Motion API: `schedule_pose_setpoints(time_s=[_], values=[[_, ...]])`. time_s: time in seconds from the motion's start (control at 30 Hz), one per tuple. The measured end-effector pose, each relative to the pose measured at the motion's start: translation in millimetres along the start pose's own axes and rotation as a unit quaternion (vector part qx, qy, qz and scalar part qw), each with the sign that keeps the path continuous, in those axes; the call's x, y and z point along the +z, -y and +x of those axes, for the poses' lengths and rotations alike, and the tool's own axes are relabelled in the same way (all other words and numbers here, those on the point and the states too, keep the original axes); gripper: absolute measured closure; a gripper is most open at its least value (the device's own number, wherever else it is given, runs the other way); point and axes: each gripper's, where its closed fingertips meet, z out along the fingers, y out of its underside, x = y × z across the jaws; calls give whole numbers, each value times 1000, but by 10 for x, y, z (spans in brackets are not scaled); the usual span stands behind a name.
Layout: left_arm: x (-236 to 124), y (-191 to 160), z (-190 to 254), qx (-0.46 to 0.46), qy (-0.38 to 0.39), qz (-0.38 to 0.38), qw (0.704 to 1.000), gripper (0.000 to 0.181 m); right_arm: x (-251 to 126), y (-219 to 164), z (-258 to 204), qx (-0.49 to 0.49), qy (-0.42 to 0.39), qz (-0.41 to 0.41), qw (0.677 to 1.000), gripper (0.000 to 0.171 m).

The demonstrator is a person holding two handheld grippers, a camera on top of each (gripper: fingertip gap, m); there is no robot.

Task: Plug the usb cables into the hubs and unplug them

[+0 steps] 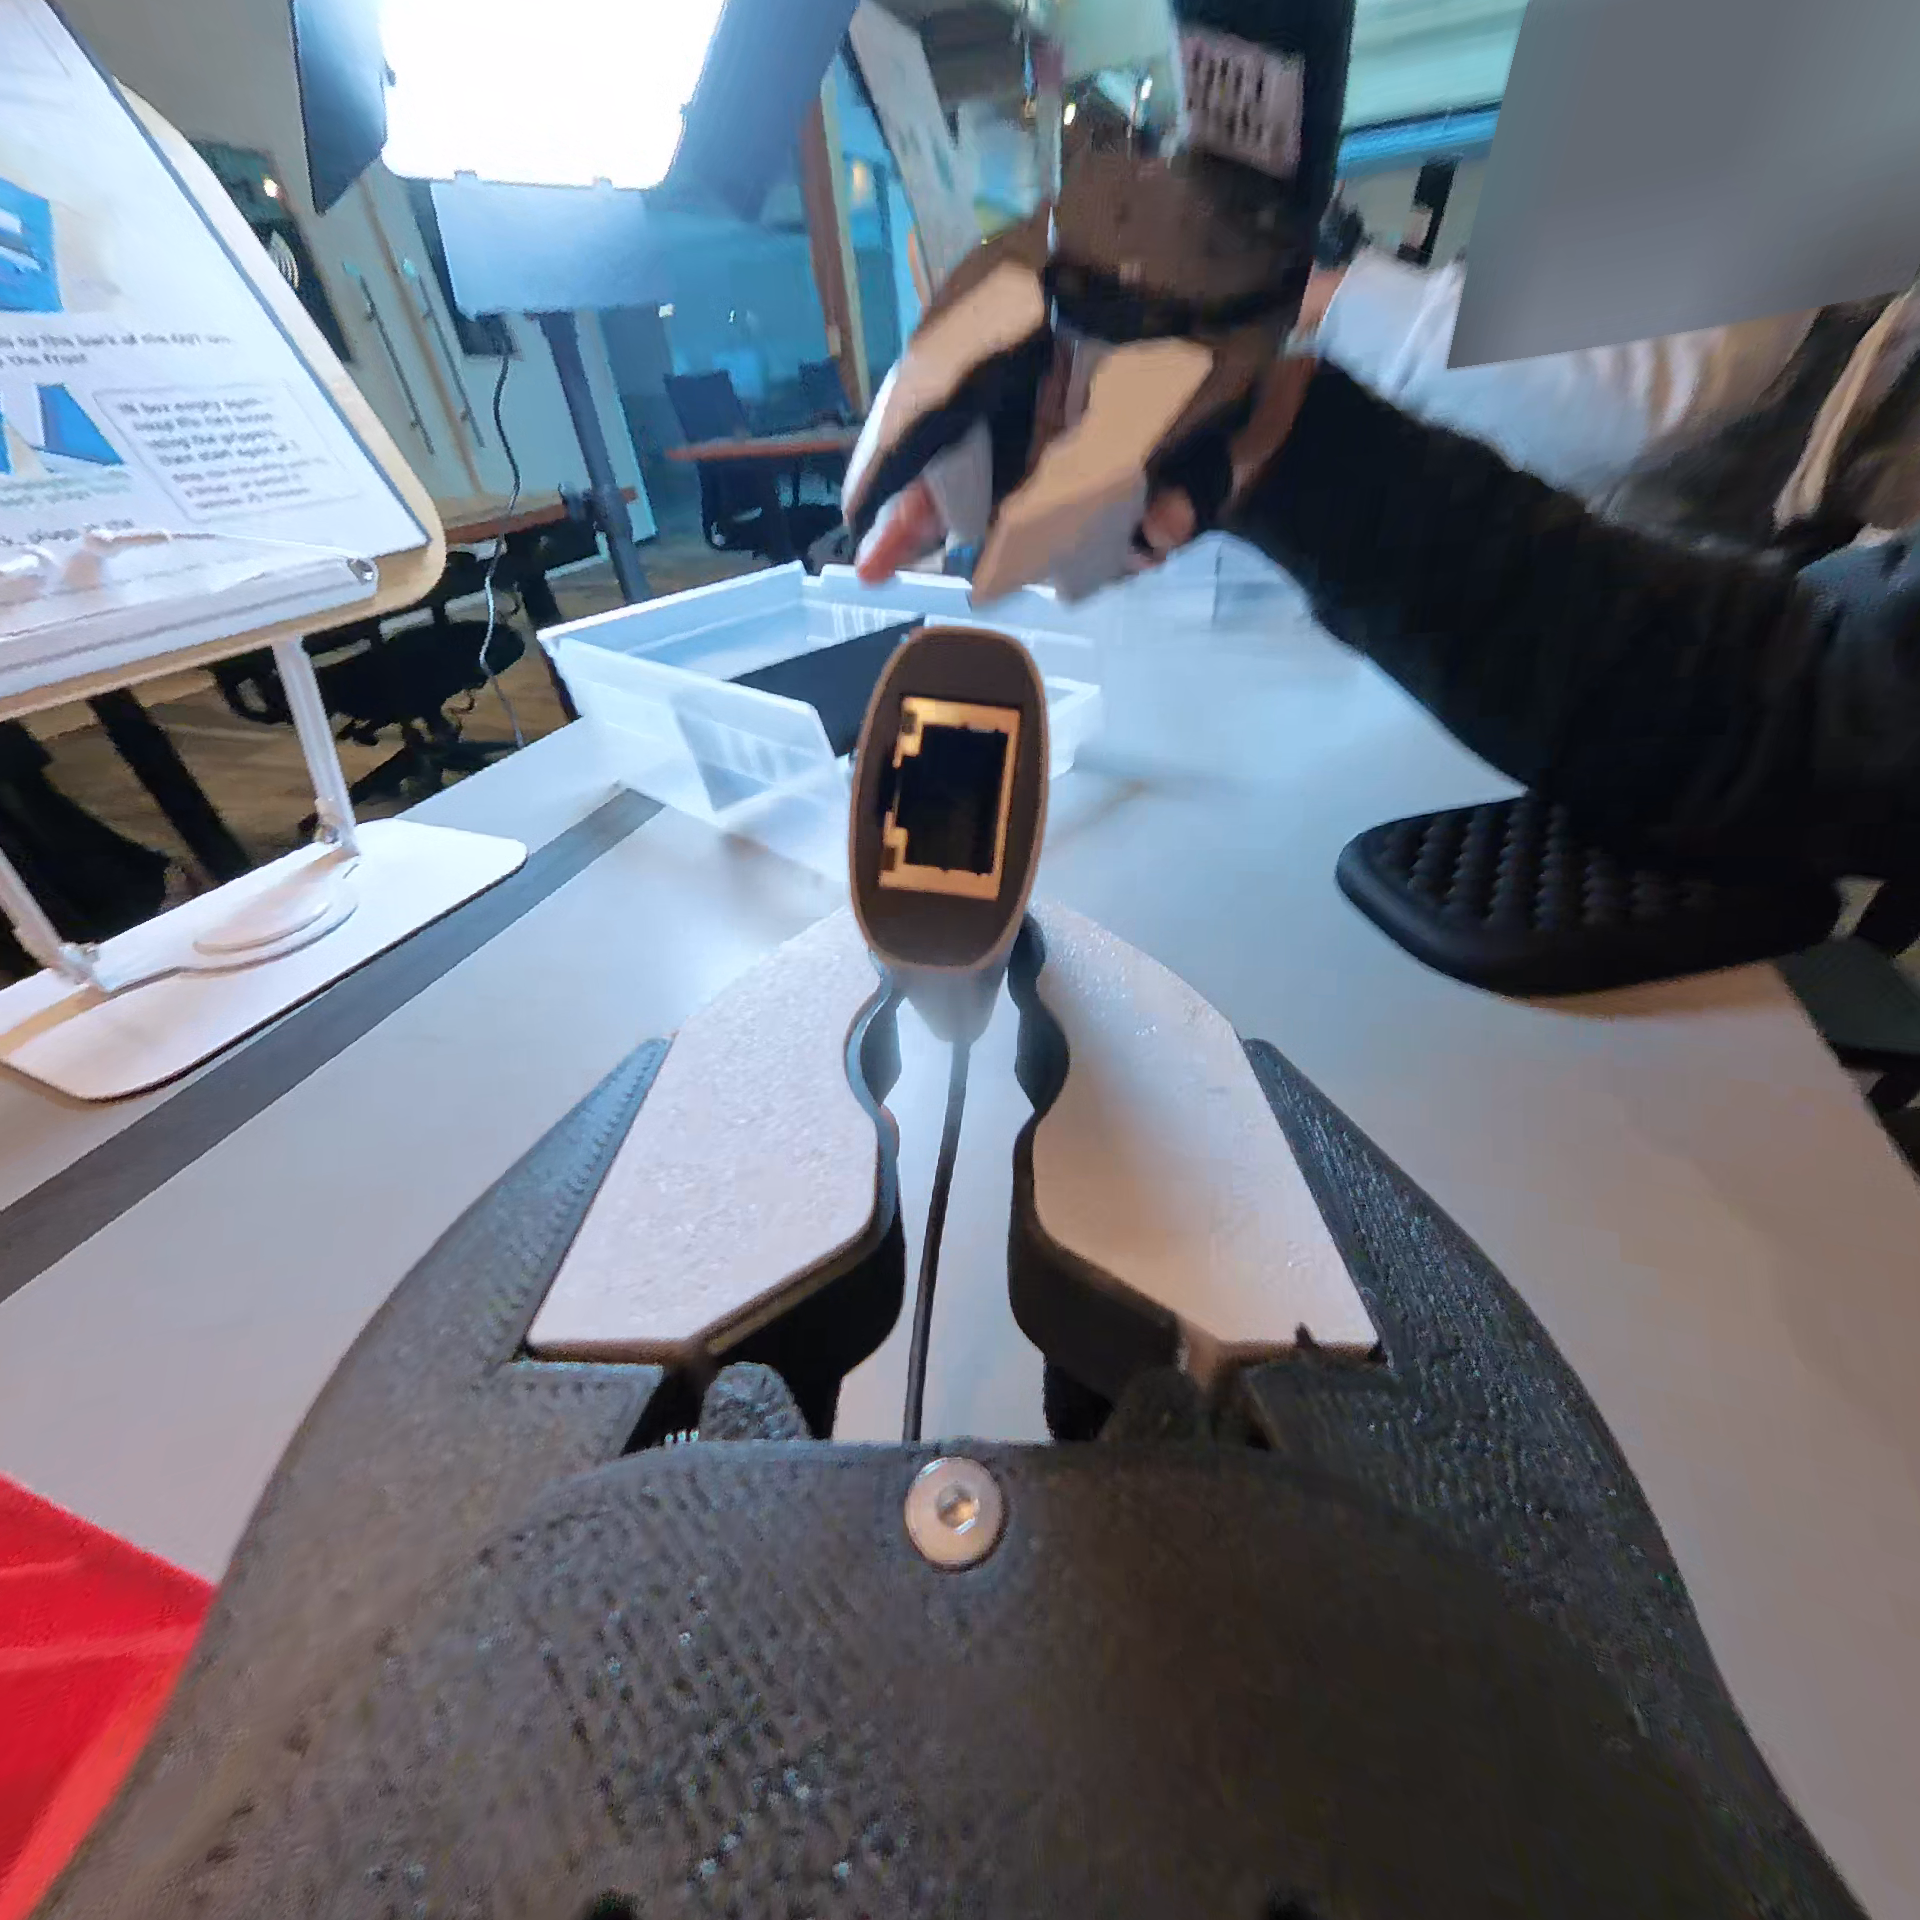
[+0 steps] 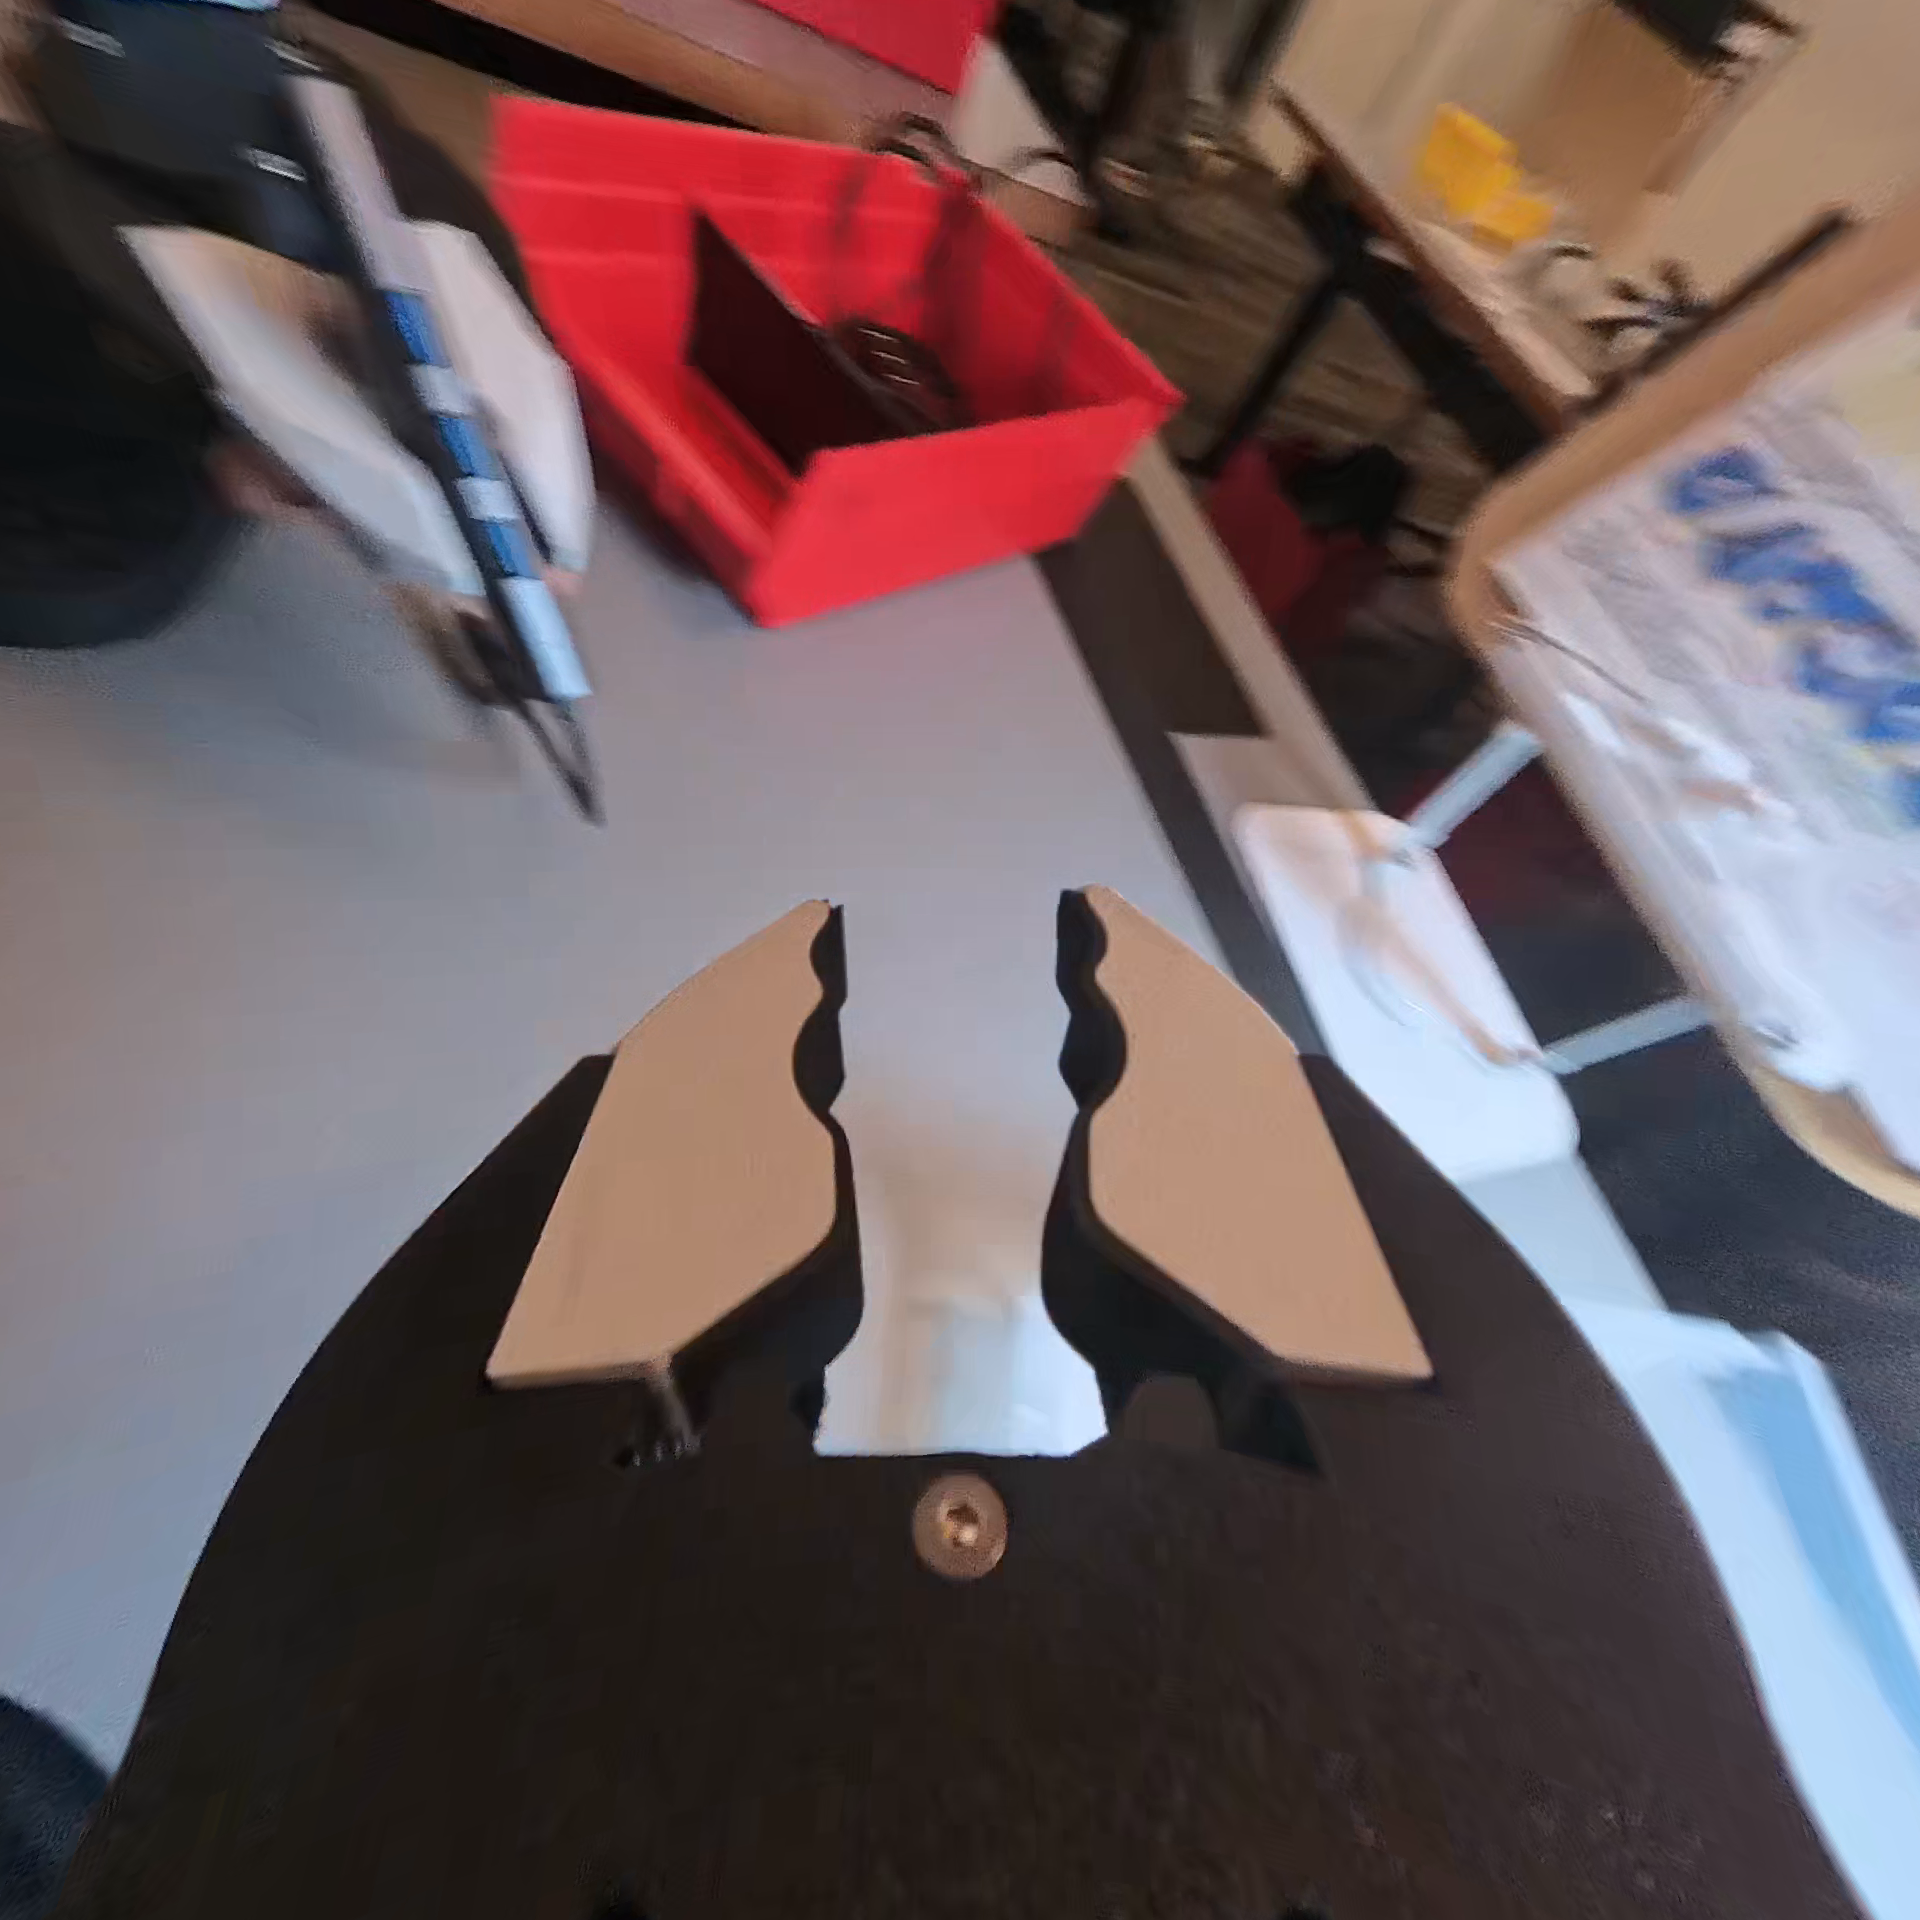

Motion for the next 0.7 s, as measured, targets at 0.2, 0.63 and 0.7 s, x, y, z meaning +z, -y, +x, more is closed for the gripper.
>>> schedule_pose_setpoints(time_s=[0.2,0.63,0.7], values=[[-10,105,107,-10,-29,37,999,163,697,323,-932,9,158,62,986,129],[-161,118,-294,-29,53,46,997,146,-330,619,133,-87,-81,76,990,155],[-133,48,-305,-32,53,33,998,148,-569,609,541,-118,-163,47,978,155]])
